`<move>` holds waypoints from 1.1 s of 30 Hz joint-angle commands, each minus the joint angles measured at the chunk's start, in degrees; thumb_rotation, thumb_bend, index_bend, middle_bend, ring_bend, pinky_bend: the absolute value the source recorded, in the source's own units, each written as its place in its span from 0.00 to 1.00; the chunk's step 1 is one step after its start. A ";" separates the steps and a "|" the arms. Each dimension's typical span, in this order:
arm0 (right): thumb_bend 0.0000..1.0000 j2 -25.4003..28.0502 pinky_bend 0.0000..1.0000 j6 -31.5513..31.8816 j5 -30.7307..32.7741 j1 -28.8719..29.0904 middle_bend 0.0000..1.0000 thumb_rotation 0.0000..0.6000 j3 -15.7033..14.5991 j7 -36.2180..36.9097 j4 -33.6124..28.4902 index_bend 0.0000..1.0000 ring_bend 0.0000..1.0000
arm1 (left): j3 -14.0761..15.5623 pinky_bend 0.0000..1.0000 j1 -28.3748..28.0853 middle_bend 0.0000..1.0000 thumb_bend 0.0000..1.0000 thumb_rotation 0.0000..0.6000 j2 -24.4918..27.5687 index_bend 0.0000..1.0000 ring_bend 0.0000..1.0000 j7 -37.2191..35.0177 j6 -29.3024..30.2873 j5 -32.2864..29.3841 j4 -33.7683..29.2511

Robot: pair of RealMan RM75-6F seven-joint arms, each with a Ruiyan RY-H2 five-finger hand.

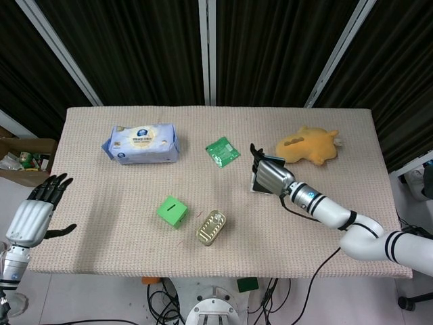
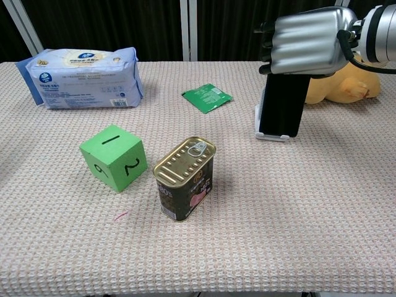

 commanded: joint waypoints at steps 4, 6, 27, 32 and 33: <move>0.37 -0.02 0.05 0.02 0.36 0.32 0.14 1.00 -0.38 0.48 -0.26 0.20 0.04 | 0.05 0.17 -0.01 0.02 0.09 0.94 -0.02 0.06 0.00 -0.03 -0.12 -0.05 0.14; 0.34 -0.05 0.02 -0.04 0.21 0.47 0.07 1.00 -0.60 0.93 -0.18 0.07 0.00 | 0.07 0.17 0.00 0.02 0.09 0.94 -0.08 0.06 0.00 -0.01 -0.14 -0.09 0.23; 0.22 6.52 0.00 10.51 -4.89 -3.27 0.00 1.00 -0.79 8.19 -6.20 0.00 0.00 | -0.05 0.17 0.02 0.02 0.09 0.94 0.19 0.06 0.00 0.21 0.08 -0.15 -0.01; 0.21 12.09 0.00 24.16 -4.99 -12.59 0.00 1.00 -1.15 15.86 -11.87 0.00 0.00 | 2.01 0.17 -0.49 0.02 0.09 0.94 -0.82 0.06 0.00 -6.83 3.51 7.55 6.02; 0.21 12.99 0.00 26.63 -4.30 -14.75 0.00 1.00 -1.36 18.26 -12.76 0.00 0.00 | 1.10 0.17 -1.21 0.02 0.09 0.94 -0.52 0.06 0.00 -6.80 3.72 7.52 5.01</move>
